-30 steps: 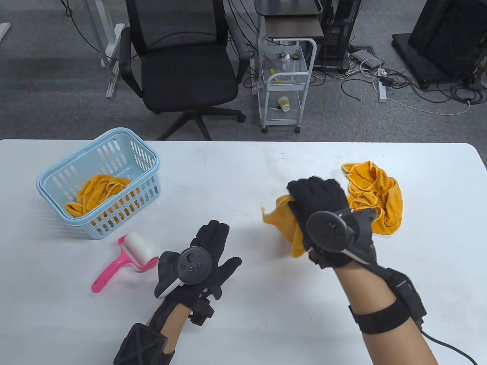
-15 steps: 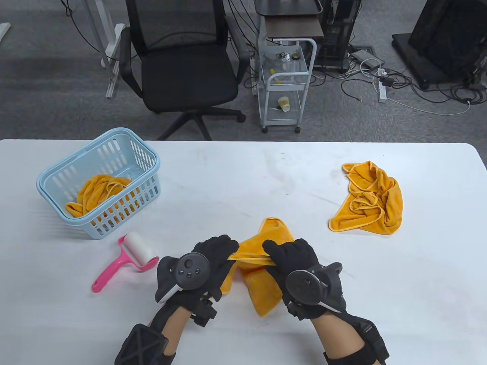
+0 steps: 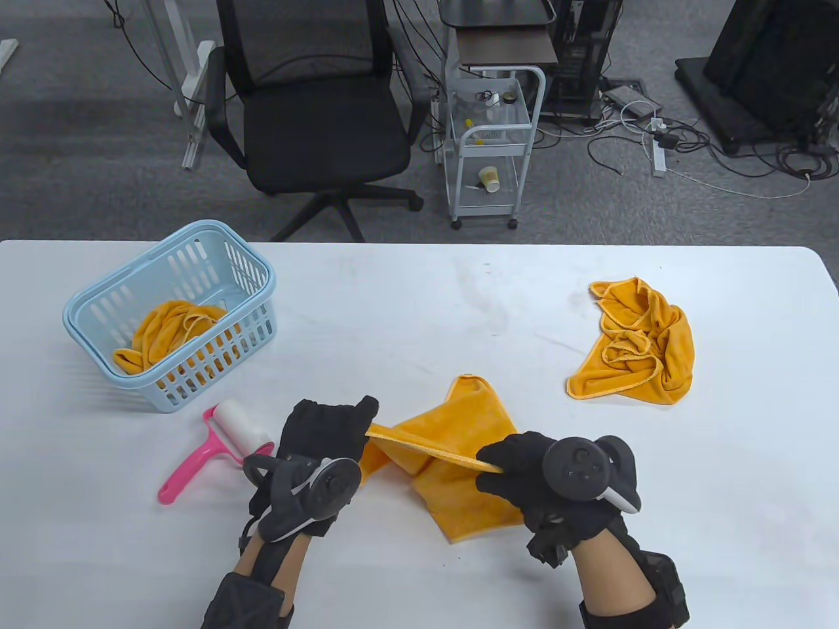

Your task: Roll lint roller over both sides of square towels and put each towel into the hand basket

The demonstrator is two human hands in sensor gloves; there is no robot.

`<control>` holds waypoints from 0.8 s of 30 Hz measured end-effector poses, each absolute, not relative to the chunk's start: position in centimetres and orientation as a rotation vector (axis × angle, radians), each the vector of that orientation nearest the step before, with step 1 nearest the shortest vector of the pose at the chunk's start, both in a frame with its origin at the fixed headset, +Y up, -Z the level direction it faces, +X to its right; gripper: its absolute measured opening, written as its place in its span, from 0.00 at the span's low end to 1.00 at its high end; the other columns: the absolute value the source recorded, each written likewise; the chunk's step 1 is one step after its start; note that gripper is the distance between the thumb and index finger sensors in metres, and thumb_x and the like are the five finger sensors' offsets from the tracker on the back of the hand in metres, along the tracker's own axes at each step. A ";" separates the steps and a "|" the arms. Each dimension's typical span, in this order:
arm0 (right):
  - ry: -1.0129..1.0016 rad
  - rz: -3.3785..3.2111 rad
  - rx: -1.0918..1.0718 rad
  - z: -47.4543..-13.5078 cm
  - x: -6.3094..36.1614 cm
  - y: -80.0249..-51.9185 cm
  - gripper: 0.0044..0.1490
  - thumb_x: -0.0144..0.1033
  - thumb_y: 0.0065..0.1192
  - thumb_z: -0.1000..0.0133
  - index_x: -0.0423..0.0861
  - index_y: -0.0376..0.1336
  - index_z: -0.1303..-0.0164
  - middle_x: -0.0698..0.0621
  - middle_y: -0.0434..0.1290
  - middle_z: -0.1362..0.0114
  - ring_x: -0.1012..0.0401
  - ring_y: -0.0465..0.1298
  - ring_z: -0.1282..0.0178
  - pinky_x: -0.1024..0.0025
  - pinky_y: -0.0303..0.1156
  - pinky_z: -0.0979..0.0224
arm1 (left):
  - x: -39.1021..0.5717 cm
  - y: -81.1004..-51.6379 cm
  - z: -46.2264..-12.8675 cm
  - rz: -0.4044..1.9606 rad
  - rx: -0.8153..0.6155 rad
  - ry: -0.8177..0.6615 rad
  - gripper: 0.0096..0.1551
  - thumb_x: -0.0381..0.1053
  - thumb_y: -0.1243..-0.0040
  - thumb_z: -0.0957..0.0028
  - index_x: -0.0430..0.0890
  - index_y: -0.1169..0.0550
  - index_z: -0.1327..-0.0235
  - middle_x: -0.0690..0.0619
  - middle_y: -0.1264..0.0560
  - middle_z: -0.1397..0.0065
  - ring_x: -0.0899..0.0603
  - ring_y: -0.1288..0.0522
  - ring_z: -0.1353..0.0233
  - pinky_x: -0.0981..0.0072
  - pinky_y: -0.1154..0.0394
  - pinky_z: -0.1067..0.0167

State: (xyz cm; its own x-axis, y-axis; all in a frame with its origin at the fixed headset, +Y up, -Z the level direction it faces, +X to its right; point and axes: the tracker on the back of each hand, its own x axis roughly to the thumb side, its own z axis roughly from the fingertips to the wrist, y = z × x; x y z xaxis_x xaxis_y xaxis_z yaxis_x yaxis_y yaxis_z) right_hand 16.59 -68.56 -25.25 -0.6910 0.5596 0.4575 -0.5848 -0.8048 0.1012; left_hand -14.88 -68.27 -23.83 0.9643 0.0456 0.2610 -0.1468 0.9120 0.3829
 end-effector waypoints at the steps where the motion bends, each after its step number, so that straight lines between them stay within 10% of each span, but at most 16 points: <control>1: -0.127 2.425 0.610 -25.1 17.0 -68.2 0.27 0.43 0.78 0.49 0.49 0.74 0.40 0.50 0.78 0.50 0.47 0.78 0.45 0.35 0.69 0.32 | -14.8 -68.3 -23.8 0.072 0.418 -0.248 0.21 0.54 0.33 0.48 0.62 0.21 0.40 0.57 0.16 0.41 0.43 0.15 0.41 0.37 0.27 0.30; 12: -0.525 2.687 0.463 -23.0 19.0 -63.7 0.30 0.30 0.74 0.46 0.46 0.71 0.31 0.45 0.71 0.37 0.42 0.71 0.35 0.32 0.64 0.28 | -15.9 -67.9 -24.7 -0.071 0.384 -0.138 0.21 0.51 0.31 0.49 0.64 0.20 0.41 0.57 0.20 0.35 0.43 0.20 0.36 0.35 0.30 0.28; 24: -0.646 2.796 0.468 -22.5 22.6 -54.6 0.27 0.45 0.73 0.45 0.48 0.75 0.38 0.48 0.78 0.47 0.47 0.79 0.44 0.36 0.71 0.34 | -17.3 -54.5 -19.7 -0.182 0.548 -0.182 0.20 0.60 0.31 0.51 0.62 0.17 0.45 0.59 0.15 0.41 0.44 0.15 0.40 0.35 0.29 0.29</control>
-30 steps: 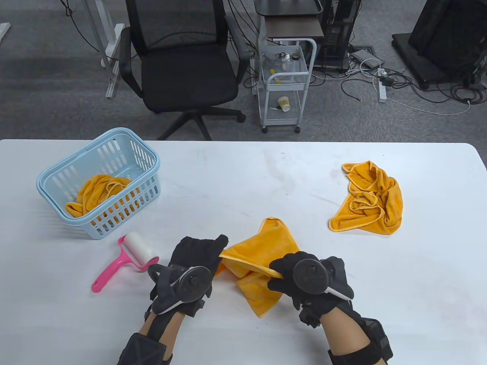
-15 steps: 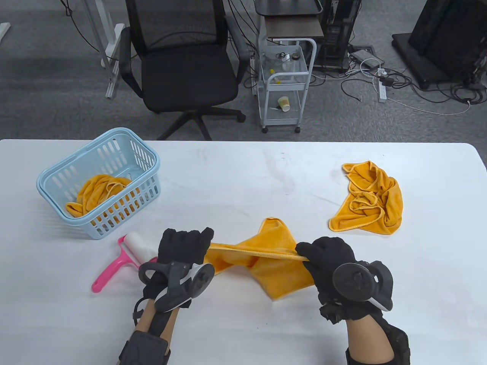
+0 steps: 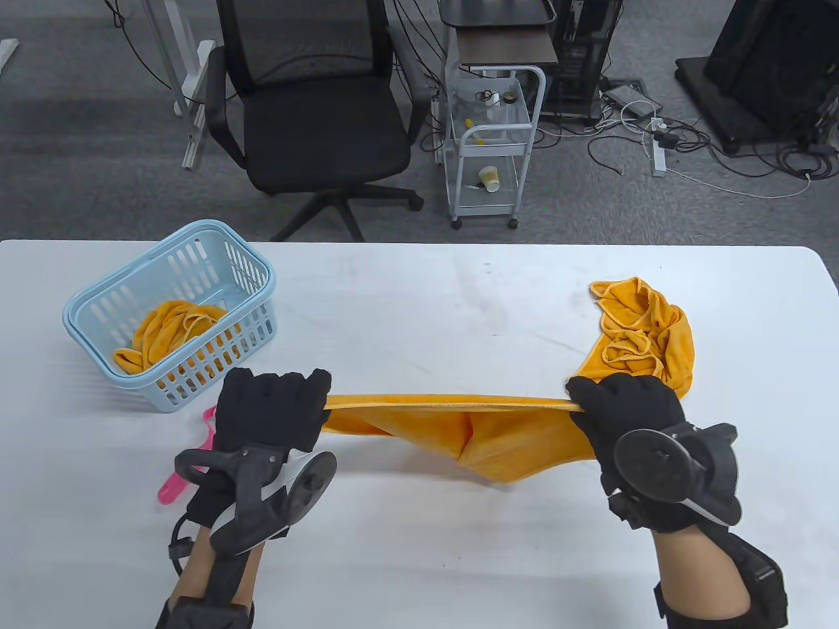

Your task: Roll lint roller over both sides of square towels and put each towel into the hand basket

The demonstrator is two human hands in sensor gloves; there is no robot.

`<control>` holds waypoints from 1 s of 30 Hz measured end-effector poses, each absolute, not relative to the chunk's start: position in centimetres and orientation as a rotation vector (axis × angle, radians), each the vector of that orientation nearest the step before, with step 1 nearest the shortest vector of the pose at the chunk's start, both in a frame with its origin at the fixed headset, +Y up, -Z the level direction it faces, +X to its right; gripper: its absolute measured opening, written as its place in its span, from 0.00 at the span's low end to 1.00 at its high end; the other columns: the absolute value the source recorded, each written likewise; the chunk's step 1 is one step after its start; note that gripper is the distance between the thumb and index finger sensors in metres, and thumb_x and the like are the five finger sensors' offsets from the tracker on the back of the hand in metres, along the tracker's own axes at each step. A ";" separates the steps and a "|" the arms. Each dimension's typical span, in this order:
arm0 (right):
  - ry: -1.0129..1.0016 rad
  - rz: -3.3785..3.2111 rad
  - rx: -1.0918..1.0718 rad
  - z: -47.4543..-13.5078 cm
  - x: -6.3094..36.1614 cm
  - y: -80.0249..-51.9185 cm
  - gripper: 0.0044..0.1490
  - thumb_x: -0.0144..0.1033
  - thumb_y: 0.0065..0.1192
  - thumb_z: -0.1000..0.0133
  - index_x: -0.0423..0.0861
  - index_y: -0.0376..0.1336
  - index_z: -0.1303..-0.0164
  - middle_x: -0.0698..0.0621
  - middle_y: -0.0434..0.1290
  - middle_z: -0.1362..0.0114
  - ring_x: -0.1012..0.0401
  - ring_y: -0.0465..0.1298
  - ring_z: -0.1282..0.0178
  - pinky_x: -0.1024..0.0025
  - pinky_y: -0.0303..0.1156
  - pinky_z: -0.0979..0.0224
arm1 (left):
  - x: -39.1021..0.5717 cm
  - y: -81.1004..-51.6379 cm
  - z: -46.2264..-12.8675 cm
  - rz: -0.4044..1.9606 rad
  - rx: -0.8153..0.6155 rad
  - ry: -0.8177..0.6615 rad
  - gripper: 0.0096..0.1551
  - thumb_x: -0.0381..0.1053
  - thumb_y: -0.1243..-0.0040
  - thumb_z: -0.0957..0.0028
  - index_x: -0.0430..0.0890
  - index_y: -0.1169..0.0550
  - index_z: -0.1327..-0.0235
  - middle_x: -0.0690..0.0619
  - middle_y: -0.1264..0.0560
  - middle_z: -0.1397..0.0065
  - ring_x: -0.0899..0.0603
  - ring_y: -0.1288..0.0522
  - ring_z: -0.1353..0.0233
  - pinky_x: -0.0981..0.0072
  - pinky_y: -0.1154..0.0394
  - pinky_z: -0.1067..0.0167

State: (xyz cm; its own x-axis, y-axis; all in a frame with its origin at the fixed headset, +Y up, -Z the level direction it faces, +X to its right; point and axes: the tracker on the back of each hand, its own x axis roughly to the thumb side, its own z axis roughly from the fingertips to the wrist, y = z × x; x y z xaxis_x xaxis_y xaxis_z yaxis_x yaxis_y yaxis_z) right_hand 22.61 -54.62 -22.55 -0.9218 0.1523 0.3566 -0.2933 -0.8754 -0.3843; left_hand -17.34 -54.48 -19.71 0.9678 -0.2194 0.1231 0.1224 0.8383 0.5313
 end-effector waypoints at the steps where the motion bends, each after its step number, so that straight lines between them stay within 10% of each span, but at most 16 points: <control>1: -0.639 2.776 0.479 -22.3 23.2 -53.5 0.27 0.47 0.74 0.46 0.47 0.76 0.40 0.49 0.79 0.49 0.47 0.79 0.46 0.36 0.72 0.34 | -17.7 -53.1 -19.2 -0.171 0.554 -0.196 0.21 0.61 0.31 0.51 0.62 0.16 0.45 0.59 0.15 0.42 0.45 0.14 0.41 0.35 0.28 0.29; 11: -0.513 2.598 0.593 -21.6 26.4 -45.2 0.27 0.54 0.74 0.48 0.46 0.79 0.48 0.50 0.81 0.51 0.46 0.80 0.45 0.36 0.71 0.33 | -21.5 -44.4 -18.6 0.064 0.542 -0.337 0.21 0.61 0.31 0.52 0.61 0.16 0.46 0.60 0.14 0.46 0.46 0.14 0.43 0.35 0.28 0.29; 19: -0.166 2.478 0.395 -32.1 26.3 -49.5 0.25 0.36 0.71 0.42 0.49 0.73 0.33 0.47 0.76 0.38 0.43 0.74 0.34 0.33 0.66 0.29 | -21.2 -47.8 -27.1 0.011 0.417 -0.231 0.20 0.56 0.32 0.48 0.64 0.19 0.42 0.61 0.16 0.38 0.45 0.16 0.37 0.33 0.31 0.27; 30: -0.706 2.332 0.143 -36.6 25.6 -48.9 0.25 0.38 0.73 0.43 0.56 0.72 0.35 0.50 0.74 0.32 0.45 0.71 0.27 0.34 0.62 0.24 | -20.3 -45.8 -31.1 -0.105 0.690 -0.067 0.21 0.59 0.37 0.45 0.66 0.23 0.38 0.62 0.20 0.31 0.44 0.20 0.29 0.34 0.34 0.24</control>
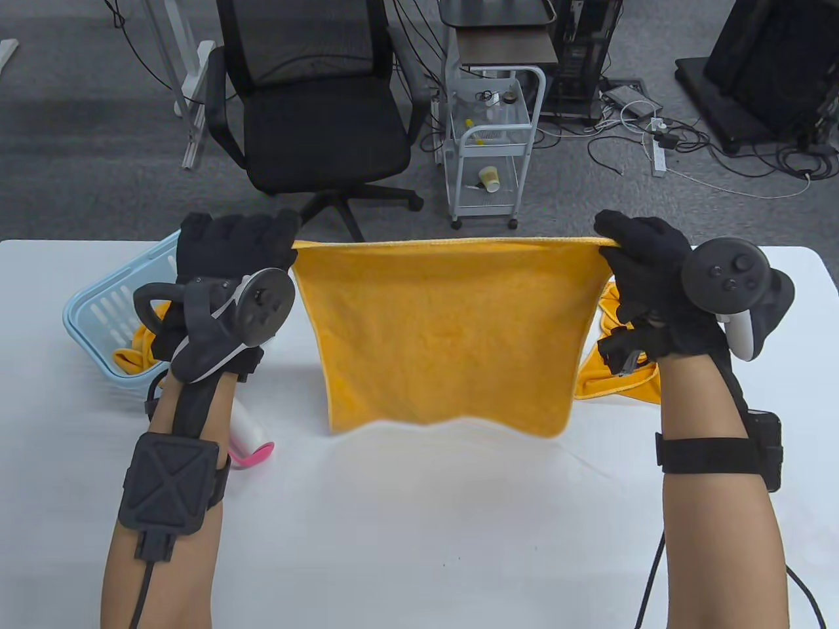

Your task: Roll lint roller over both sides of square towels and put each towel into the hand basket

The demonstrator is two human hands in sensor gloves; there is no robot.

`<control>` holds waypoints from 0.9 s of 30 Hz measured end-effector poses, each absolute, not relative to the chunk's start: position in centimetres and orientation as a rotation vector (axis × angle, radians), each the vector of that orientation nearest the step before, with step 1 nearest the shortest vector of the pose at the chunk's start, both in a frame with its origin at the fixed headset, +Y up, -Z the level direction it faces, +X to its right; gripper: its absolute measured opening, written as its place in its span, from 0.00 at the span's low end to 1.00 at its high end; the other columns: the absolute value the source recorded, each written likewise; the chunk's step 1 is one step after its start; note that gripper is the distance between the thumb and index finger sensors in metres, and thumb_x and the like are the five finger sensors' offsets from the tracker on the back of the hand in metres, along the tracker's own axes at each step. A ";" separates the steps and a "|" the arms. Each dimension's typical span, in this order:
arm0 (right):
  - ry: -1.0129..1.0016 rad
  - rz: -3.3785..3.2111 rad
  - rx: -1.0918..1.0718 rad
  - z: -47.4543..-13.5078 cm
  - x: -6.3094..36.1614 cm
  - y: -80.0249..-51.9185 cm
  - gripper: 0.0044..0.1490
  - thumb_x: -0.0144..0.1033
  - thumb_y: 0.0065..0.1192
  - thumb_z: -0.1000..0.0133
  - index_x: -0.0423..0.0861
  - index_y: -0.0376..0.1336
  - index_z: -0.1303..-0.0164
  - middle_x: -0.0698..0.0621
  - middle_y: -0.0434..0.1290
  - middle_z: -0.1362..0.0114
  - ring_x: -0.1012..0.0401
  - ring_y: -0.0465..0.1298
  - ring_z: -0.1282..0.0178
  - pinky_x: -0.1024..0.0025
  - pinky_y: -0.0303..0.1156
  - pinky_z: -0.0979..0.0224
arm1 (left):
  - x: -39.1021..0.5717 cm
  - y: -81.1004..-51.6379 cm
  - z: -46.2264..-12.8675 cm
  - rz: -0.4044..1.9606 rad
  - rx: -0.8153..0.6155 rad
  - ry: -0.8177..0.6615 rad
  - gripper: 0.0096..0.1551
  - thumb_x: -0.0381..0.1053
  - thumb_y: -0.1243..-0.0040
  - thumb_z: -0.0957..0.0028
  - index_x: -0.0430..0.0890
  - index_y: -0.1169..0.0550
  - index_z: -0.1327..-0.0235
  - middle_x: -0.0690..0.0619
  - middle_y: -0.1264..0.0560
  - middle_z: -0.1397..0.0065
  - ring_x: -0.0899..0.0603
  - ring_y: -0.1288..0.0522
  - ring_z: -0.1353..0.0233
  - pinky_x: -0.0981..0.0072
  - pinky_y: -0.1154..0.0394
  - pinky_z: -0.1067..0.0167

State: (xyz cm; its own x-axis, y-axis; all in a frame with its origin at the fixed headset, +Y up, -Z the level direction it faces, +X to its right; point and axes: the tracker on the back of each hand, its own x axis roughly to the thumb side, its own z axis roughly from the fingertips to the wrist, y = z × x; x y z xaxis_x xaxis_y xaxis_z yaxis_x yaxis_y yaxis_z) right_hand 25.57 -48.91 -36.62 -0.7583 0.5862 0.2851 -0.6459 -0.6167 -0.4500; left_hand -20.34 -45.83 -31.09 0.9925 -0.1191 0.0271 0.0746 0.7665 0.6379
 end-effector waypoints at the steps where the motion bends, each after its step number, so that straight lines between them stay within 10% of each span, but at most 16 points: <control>1: -0.770 2.307 0.155 -36.2 25.7 -48.4 0.25 0.39 0.75 0.44 0.57 0.72 0.36 0.50 0.74 0.32 0.46 0.71 0.27 0.34 0.62 0.23 | -20.3 -45.5 -30.5 -0.124 0.735 -0.065 0.21 0.60 0.38 0.44 0.66 0.24 0.37 0.63 0.21 0.30 0.44 0.21 0.28 0.34 0.37 0.22; 8: -0.764 2.417 0.437 -33.7 25.3 -51.5 0.24 0.40 0.78 0.46 0.57 0.74 0.38 0.50 0.75 0.32 0.46 0.71 0.27 0.34 0.62 0.24 | -19.9 -51.0 -25.9 -0.355 0.756 -0.167 0.21 0.60 0.39 0.44 0.67 0.24 0.38 0.62 0.24 0.26 0.44 0.25 0.23 0.33 0.41 0.21; 18: 0.035 3.052 0.775 -30.6 21.0 -71.8 0.26 0.39 0.74 0.45 0.55 0.72 0.35 0.47 0.73 0.27 0.43 0.69 0.23 0.33 0.63 0.26 | -14.9 -73.4 -23.7 -0.708 0.070 -0.445 0.21 0.60 0.36 0.49 0.66 0.21 0.41 0.62 0.21 0.28 0.43 0.21 0.26 0.35 0.37 0.23; 27: 0.761 3.157 0.981 -26.2 19.9 -76.6 0.43 0.57 0.72 0.48 0.51 0.64 0.24 0.42 0.65 0.19 0.40 0.64 0.20 0.32 0.62 0.26 | -14.9 -77.0 -20.9 -0.731 -0.347 -0.554 0.23 0.61 0.37 0.50 0.66 0.22 0.40 0.61 0.23 0.25 0.43 0.22 0.24 0.34 0.36 0.24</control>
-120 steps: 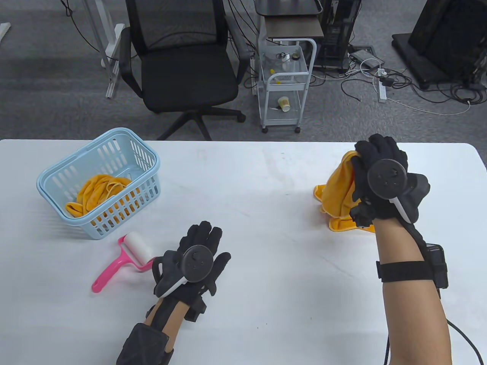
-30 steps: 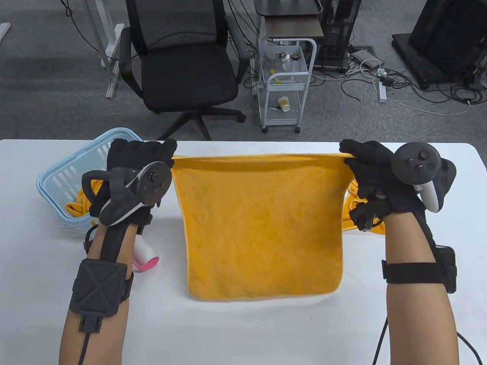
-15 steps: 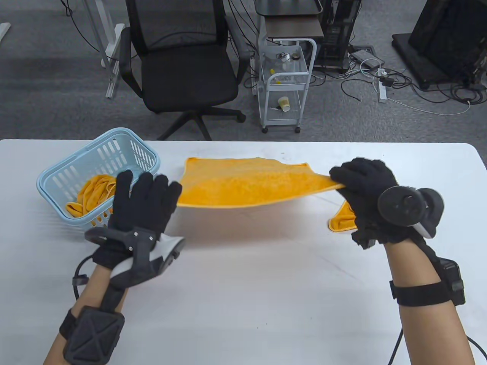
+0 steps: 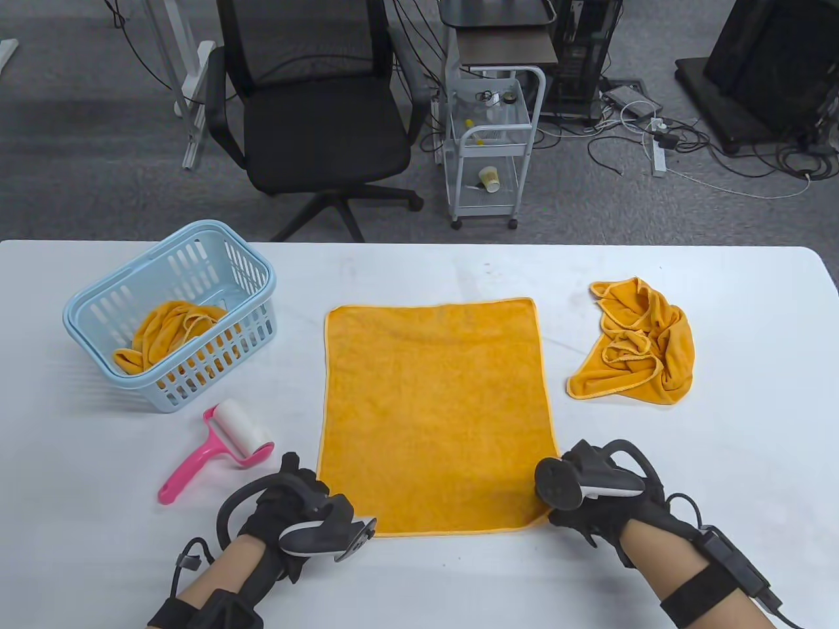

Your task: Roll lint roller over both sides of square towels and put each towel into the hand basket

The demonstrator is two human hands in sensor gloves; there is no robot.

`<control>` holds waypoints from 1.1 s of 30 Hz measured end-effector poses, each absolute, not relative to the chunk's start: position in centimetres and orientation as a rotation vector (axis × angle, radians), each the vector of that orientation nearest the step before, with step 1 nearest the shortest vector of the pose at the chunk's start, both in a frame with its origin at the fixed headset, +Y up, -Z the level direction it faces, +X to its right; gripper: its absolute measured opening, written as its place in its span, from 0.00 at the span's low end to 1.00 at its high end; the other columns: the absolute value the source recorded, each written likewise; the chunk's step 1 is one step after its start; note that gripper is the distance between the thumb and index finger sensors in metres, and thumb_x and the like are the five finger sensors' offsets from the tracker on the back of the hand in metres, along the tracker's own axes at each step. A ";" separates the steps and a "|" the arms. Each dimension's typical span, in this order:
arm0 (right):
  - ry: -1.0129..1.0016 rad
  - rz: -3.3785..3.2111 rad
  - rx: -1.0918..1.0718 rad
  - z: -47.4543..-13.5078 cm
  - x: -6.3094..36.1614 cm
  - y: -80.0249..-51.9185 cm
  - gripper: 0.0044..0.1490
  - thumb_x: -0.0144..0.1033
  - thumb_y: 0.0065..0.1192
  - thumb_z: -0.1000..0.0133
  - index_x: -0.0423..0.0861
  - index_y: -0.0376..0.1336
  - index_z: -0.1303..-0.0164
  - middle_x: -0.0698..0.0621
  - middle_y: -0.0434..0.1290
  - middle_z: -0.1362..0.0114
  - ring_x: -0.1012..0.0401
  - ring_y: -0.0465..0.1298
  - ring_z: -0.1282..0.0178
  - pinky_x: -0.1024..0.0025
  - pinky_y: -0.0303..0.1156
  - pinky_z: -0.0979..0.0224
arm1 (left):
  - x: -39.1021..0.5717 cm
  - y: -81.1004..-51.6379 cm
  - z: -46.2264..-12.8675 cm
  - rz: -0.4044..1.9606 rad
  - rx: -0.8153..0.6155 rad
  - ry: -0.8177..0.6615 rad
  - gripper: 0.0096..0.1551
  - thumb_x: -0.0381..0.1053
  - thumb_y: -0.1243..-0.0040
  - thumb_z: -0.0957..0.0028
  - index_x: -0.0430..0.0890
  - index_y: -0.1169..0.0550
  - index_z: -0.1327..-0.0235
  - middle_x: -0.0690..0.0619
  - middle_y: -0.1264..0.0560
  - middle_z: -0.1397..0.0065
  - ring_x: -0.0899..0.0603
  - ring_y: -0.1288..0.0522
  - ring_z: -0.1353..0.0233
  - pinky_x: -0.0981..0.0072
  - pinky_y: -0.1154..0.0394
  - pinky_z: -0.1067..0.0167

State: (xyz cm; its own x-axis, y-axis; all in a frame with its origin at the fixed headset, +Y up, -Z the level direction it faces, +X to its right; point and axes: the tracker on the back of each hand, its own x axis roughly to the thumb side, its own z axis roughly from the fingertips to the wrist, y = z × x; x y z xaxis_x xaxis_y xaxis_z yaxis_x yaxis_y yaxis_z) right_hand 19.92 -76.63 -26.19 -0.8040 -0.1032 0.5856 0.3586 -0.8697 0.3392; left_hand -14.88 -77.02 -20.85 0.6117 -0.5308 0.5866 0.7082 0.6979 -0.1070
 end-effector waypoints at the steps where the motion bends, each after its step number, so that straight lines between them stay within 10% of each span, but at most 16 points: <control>1: -0.690 -2.677 -0.827 -25.9 20.2 -76.2 0.46 0.62 0.71 0.49 0.51 0.64 0.23 0.42 0.65 0.19 0.39 0.64 0.19 0.32 0.61 0.26 | -15.1 -77.0 -20.4 -0.736 -0.381 -0.553 0.26 0.63 0.38 0.51 0.66 0.24 0.38 0.61 0.23 0.24 0.43 0.23 0.24 0.34 0.37 0.24; 9: -0.537 -3.036 -0.698 -27.4 23.0 -72.4 0.53 0.67 0.69 0.50 0.50 0.60 0.18 0.38 0.59 0.16 0.36 0.58 0.17 0.30 0.59 0.26 | -20.9 -71.4 -21.3 -0.393 -0.240 -0.340 0.35 0.69 0.39 0.55 0.63 0.27 0.31 0.57 0.29 0.18 0.40 0.27 0.20 0.33 0.37 0.24; 19: -0.512 -3.027 -0.603 -28.6 23.1 -76.7 0.61 0.65 0.72 0.51 0.49 0.49 0.13 0.36 0.48 0.13 0.34 0.51 0.16 0.28 0.55 0.25 | -31.2 -72.6 -24.6 -0.225 -0.363 0.163 0.60 0.73 0.34 0.59 0.51 0.46 0.19 0.44 0.48 0.11 0.30 0.38 0.16 0.30 0.39 0.25; 33: -0.543 -2.856 -0.549 -27.9 23.5 -78.2 0.64 0.64 0.74 0.52 0.48 0.47 0.13 0.36 0.48 0.13 0.34 0.52 0.16 0.28 0.55 0.25 | -33.2 -77.9 -27.4 -0.124 -0.400 0.470 0.34 0.65 0.37 0.50 0.55 0.29 0.31 0.49 0.35 0.17 0.35 0.31 0.20 0.34 0.36 0.25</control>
